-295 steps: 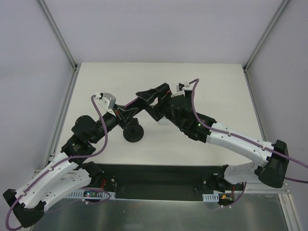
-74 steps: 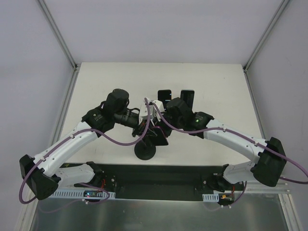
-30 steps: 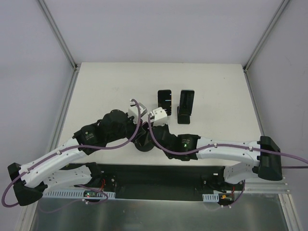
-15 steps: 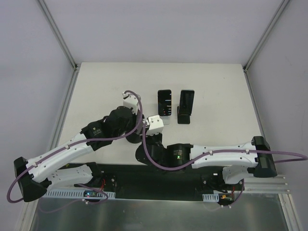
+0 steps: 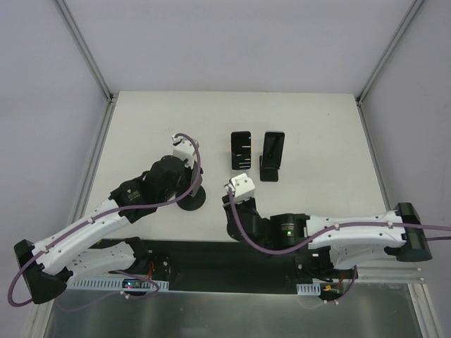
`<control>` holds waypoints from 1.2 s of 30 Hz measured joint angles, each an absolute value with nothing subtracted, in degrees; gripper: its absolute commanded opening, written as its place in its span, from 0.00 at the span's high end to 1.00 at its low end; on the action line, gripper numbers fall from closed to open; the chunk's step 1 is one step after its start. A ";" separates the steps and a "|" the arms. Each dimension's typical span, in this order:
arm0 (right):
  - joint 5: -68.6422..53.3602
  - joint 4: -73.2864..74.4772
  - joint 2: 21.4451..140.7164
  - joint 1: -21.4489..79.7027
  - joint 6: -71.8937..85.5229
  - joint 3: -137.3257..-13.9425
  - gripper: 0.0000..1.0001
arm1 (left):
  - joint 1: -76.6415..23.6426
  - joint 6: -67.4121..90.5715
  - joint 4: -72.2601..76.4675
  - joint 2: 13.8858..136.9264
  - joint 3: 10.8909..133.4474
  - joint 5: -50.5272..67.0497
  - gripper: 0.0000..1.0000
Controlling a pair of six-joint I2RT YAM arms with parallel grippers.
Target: Place the phone on the phone stand
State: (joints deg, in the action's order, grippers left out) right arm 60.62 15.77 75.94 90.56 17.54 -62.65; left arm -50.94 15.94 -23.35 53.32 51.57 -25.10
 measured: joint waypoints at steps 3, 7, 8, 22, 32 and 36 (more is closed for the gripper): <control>53.45 12.23 66.76 88.16 9.89 -54.83 0.69 | -46.50 11.25 -24.51 50.72 51.27 -14.94 1.00; 44.60 9.78 57.49 82.46 4.36 -48.01 0.69 | -36.51 2.22 -26.02 49.52 51.70 2.74 1.00; 43.05 9.65 55.13 81.65 3.07 -46.30 0.69 | -34.24 -0.49 -26.55 49.78 52.16 6.79 1.00; 33.76 18.98 34.54 77.06 -2.37 -40.91 0.70 | -14.44 -30.81 -32.10 78.85 72.51 50.63 1.00; 34.39 26.87 28.69 76.95 -0.80 -40.16 0.71 | -13.80 -50.26 -58.46 106.43 104.60 61.10 1.00; 35.11 28.25 28.29 76.95 -0.64 -40.16 0.71 | -13.89 -53.71 -62.54 106.91 104.90 61.06 1.00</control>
State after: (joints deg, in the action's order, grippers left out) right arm 35.11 28.25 28.29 76.95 -0.64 -40.16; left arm -13.89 -53.71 -62.54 106.91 104.90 61.06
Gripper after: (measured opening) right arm 0.293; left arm 0.052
